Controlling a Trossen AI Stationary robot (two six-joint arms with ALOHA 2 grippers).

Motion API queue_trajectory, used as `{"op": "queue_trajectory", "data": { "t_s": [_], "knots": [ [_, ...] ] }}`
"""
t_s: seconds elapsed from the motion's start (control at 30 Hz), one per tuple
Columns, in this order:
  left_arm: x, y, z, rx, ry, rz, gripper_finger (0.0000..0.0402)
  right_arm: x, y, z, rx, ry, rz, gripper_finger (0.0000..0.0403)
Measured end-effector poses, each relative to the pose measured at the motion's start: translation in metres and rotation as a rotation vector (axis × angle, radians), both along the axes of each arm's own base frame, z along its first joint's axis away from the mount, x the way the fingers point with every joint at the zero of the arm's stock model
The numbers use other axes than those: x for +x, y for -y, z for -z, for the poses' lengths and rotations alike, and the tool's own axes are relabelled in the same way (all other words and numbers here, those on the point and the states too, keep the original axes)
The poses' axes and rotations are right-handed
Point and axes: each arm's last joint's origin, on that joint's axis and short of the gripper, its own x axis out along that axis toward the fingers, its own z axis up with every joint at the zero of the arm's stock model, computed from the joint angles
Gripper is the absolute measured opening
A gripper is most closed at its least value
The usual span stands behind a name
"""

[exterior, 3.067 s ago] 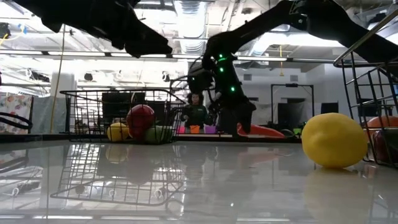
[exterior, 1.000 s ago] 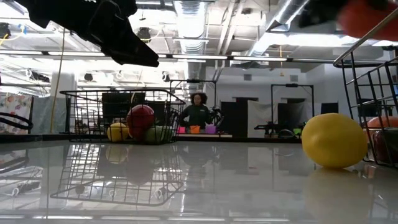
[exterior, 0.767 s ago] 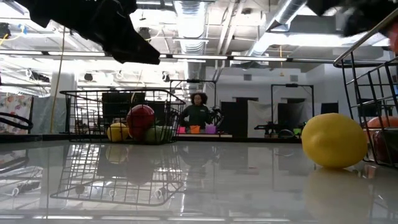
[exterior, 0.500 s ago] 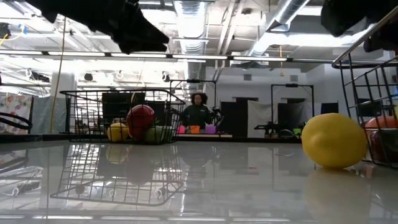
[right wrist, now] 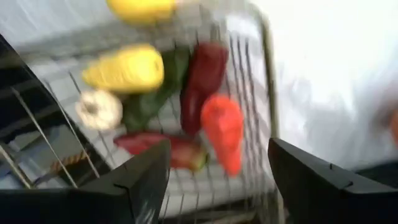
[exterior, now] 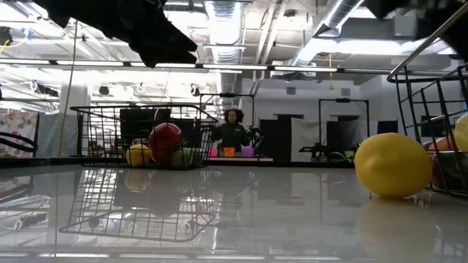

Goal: Sort produce into baskets
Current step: Put the lemon into the black wire basket

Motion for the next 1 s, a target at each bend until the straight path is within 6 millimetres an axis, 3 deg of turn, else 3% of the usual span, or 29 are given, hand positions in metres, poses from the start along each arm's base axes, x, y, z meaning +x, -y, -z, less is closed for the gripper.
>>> {"op": "queue_trajectory", "data": {
  "t_s": [0.23,0.43,0.57,0.7,1.0],
  "knots": [
    [0.019,0.004,0.020,-0.077,-0.032,0.069,0.0240,0.009,0.006,-0.034,-0.147,0.234,-0.130,0.0296],
    [0.059,0.015,0.053,-0.143,-0.092,0.189,0.0240,-0.008,0.026,-0.064,-0.398,0.445,-0.131,0.0291],
    [0.089,0.032,0.064,-0.098,-0.127,0.252,0.0241,-0.014,0.036,-0.083,-0.456,0.662,-0.092,0.0291],
    [0.117,0.053,0.073,-0.068,-0.140,0.312,0.0255,-0.014,0.043,-0.084,-0.523,0.799,-0.101,0.0291],
    [0.161,0.099,0.080,-0.066,-0.120,0.443,0.0335,-0.012,0.051,-0.052,-0.673,0.753,-0.120,0.0290]
  ]
}}
